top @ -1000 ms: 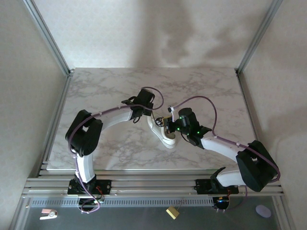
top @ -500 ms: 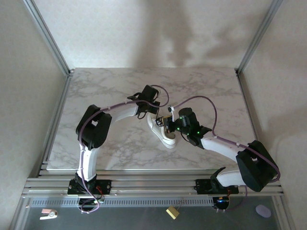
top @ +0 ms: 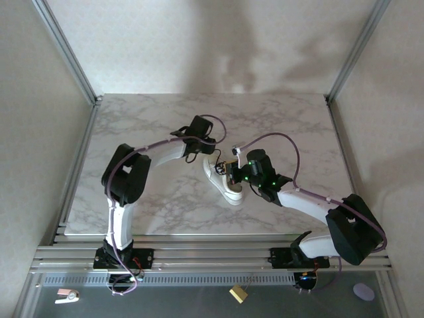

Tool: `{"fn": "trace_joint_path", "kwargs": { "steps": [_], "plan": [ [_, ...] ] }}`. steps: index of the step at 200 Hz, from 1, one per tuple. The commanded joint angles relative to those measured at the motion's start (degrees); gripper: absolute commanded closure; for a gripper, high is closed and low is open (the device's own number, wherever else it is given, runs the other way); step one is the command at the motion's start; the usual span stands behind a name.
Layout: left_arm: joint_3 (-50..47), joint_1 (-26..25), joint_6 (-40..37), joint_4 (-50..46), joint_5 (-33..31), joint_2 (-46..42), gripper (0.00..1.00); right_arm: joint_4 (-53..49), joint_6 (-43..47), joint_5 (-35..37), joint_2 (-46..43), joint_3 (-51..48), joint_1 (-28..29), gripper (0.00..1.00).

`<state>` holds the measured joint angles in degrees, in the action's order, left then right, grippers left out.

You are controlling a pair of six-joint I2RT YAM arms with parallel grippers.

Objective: Tie the shoes

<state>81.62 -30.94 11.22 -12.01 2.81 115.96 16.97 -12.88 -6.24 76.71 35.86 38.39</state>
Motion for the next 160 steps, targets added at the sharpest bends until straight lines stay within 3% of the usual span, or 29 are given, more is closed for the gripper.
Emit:
{"fn": "trace_joint_path", "kwargs": {
  "steps": [1,27,45,70,97,160],
  "plan": [
    [-4.45,0.97,4.67,2.58,6.46,-7.46,0.59,1.53,-0.25,-0.53,-0.33,-0.75,-0.16,1.0],
    [-8.54,0.38,5.05,4.57,20.4,-9.57,0.63,1.57,-0.16,-0.53,-0.15,-0.7,-0.16,1.0],
    [-10.59,-0.37,3.7,6.36,23.92,-10.08,0.66,1.48,-0.12,-0.44,-0.14,-0.79,-0.16,1.0],
    [-8.55,-1.35,0.66,4.35,24.94,-7.87,0.74,1.64,-0.11,-0.34,0.04,-0.88,-0.16,1.0],
    [-5.28,-2.54,-1.78,1.87,24.35,-5.32,0.75,1.4,-0.29,-0.04,0.02,-0.9,-0.16,1.0],
    [-2.72,-4.65,-4.32,-2.49,16.31,-3.12,0.76,1.13,-0.28,0.04,-0.47,-1.02,-0.12,1.0]
  ]
}}
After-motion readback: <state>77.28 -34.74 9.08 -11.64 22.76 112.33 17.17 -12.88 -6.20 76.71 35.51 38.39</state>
